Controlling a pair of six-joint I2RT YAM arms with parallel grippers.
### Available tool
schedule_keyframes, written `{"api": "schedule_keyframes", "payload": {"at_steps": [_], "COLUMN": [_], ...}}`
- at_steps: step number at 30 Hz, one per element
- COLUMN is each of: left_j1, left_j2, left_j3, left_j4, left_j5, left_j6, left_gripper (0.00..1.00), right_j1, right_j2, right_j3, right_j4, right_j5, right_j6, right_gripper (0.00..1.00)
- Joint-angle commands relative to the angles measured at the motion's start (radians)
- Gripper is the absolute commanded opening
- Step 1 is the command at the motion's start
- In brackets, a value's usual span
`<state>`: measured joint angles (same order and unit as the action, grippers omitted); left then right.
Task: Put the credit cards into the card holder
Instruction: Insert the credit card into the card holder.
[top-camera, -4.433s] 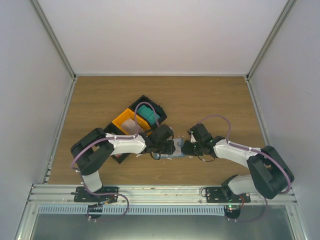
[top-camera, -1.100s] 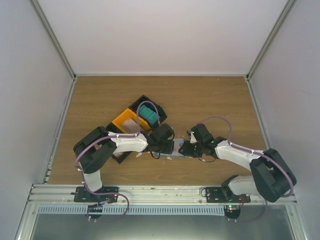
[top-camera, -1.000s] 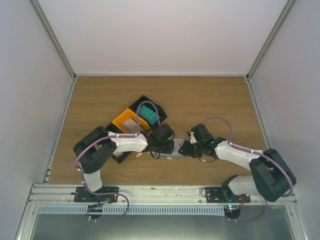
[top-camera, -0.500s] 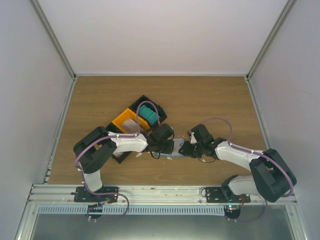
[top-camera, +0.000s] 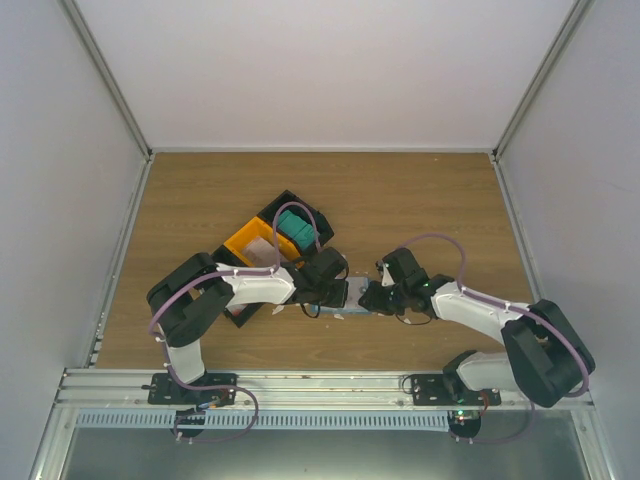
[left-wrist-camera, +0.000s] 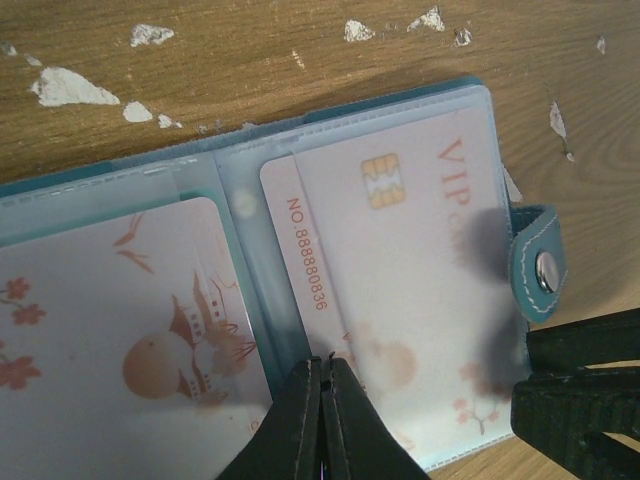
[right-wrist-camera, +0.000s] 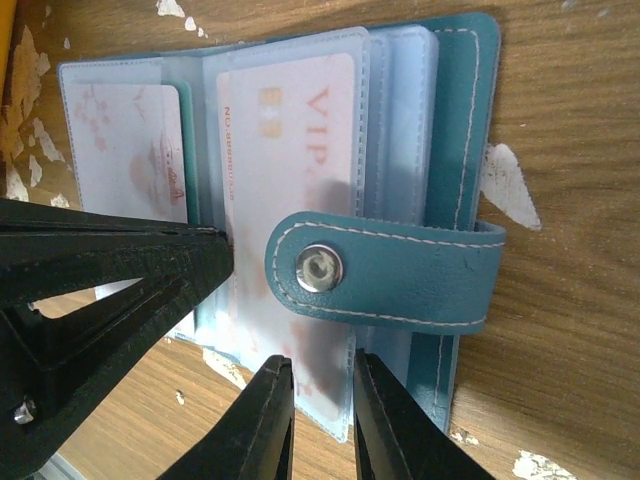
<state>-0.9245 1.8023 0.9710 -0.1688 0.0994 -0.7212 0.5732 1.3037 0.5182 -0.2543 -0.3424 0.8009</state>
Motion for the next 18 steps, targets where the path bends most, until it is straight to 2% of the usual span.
{"api": "schedule_keyframes", "payload": {"at_steps": [1,8,12,18], "left_j1": [0.007,0.007,0.007,0.007], "left_j2": [0.034,0.034,0.033,-0.009], "left_j3": [-0.025,-0.03,-0.034,-0.017], "left_j4": [-0.004,0.001,0.006,0.008], "left_j5": [-0.005,-0.003,0.002,-0.004], "left_j6": [0.014,0.011,0.01,0.016], "left_gripper": [0.04,0.04,0.04,0.07], "right_j1": [0.005,0.005,0.005,0.005], "right_j2": [0.011,0.006,0.024,0.071], "right_j3": [0.0,-0.032,-0.025,0.026], "right_j4": [0.038,0.116,0.123,0.066], "right_j5": [-0.041,-0.109,-0.089,0.006], "right_j6": [-0.002,0.073,0.086,0.035], "right_gripper": [0.18,0.18,0.18,0.01]}}
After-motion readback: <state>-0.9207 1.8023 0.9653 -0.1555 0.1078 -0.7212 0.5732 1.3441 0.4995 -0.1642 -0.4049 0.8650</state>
